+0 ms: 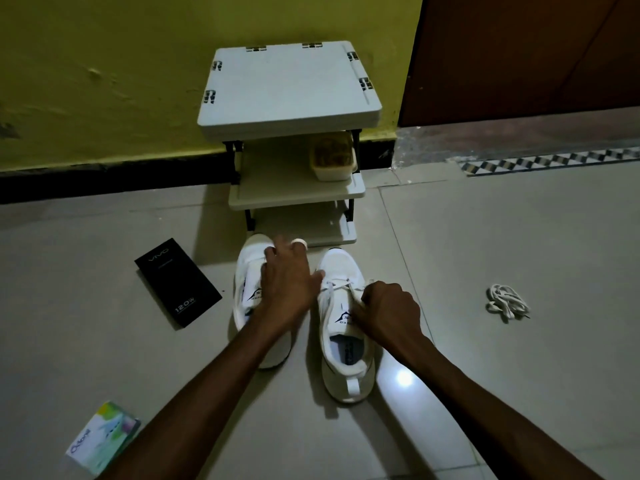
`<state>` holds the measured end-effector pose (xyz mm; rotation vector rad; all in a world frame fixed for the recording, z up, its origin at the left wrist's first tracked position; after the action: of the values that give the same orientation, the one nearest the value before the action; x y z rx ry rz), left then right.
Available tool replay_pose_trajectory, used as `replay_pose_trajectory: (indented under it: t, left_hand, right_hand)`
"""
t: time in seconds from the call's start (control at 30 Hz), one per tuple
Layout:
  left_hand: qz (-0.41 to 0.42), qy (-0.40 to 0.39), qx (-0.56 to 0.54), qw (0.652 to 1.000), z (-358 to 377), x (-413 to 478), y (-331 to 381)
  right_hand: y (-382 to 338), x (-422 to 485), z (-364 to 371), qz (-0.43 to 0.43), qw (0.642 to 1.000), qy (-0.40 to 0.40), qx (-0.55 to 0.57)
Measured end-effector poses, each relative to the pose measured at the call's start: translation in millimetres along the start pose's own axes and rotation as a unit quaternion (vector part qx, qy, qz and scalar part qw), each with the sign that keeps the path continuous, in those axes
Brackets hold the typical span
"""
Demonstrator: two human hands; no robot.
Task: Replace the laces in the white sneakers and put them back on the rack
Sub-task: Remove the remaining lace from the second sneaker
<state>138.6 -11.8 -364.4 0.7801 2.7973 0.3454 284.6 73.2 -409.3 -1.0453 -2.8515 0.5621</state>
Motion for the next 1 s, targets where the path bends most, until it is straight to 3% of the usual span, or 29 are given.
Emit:
replay_pose_trajectory:
  t: [0.17,0.43,0.63,0.8,0.9,1.0]
  left_hand:
    - [0.020,-0.069,0.038,0.997,24,-26,14]
    - [-0.016,-0.053,0.079,0.995,33,-21,12]
    - [-0.029,-0.050,0.026,0.998,36,-17,12]
    - [-0.065,-0.094,-0.077,0.990,39,-6,-4]
    - [-0.040,-0.078,-0.098,0.991,35,-10,-6]
    - [0.003,-0.046,-0.080,0.996,30,-21,-3]
  right_hand:
    - [-9,8,-4,-0.040,0.999,-0.004,-0.014]
    - [0,7,1,-0.078,0.997,0.005,0.011]
    - [6,13,3,-0.034,0.999,-0.003,0.031]
    - [26,17,3,0.047,0.983,-0.012,0.175]
    - [13,24,-3,0.011,0.992,-0.032,0.125]
    - [-7,34,-15,-0.076,0.993,0.013,0.092]
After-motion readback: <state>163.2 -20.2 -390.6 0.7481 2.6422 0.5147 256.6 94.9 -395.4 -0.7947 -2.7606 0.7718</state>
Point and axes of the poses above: each hand's wrist, its own x-axis towards the middle knuckle, its own z-axis out of the palm, y = z × x, the point moved 5 cm from there along x, towards the middle knuckle, and after that the axes turned 14 degrees about -z, right-handed, at the moved point
